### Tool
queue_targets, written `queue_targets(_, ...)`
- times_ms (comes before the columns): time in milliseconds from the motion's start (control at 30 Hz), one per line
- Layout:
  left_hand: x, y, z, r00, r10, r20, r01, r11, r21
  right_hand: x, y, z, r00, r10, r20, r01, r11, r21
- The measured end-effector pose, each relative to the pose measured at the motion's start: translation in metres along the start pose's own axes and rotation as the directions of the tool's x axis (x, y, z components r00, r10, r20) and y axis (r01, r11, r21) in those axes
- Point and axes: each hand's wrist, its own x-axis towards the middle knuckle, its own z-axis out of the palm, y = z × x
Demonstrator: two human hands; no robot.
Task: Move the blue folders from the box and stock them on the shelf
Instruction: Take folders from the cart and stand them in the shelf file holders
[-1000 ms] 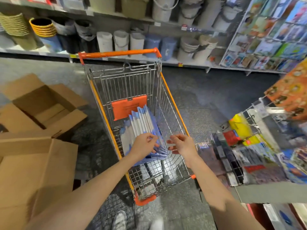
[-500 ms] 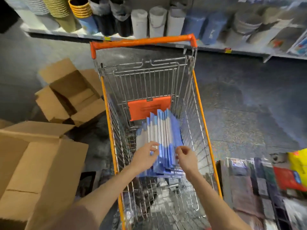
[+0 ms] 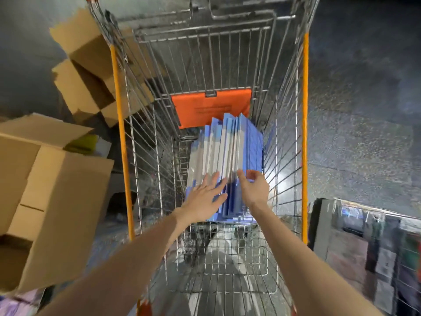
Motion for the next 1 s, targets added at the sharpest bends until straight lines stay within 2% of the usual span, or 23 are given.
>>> queue_targets(100, 0.000, -0.006, 0.013, 1.000, -0.025, 0.005, 0.025, 0.998, -0.063, 0.007, 0.002, 0.008, 1.000, -0.024, 0.012, 0.024, 1.000, -0.015)
queue_targets(367, 0.001, -0.010, 0.014, 0.998, -0.041, 0.036, 0.042, 0.999, -0.013, 0.019, 0.016, 0.019, 0.999, -0.028, 0.046, 0.029, 0.999, -0.019)
queue_targets(500, 0.001, -0.006, 0.007, 0.995, -0.053, 0.081, 0.050, 0.998, 0.039, 0.023, 0.014, 0.008, 0.988, -0.141, 0.068, 0.144, 0.988, -0.051)
queue_targets(600, 0.002, -0.005, 0.003, 0.992, -0.069, 0.110, 0.063, 0.997, 0.054, 0.021, 0.012, -0.004, 0.978, -0.207, 0.016, 0.208, 0.975, -0.073)
queue_targets(700, 0.004, -0.004, 0.002, 0.988, -0.076, 0.133, 0.068, 0.996, 0.065, 0.020, 0.011, -0.008, 0.988, -0.144, -0.062, 0.141, 0.988, -0.057)
queue_targets(767, 0.006, -0.002, 0.002, 0.987, -0.077, 0.143, 0.068, 0.996, 0.063, 0.024, 0.014, -0.009, 0.993, -0.104, -0.062, 0.100, 0.993, -0.068)
queue_targets(900, 0.008, -0.006, 0.001, 0.984, -0.078, 0.163, 0.067, 0.995, 0.072, 0.030, 0.017, -0.011, 0.995, -0.042, 0.092, 0.050, 0.994, -0.097)
queue_targets(1000, 0.008, -0.006, 0.000, 0.983, -0.071, 0.172, 0.058, 0.995, 0.076, 0.030, 0.016, -0.011, 0.995, -0.043, 0.086, 0.055, 0.988, -0.145)
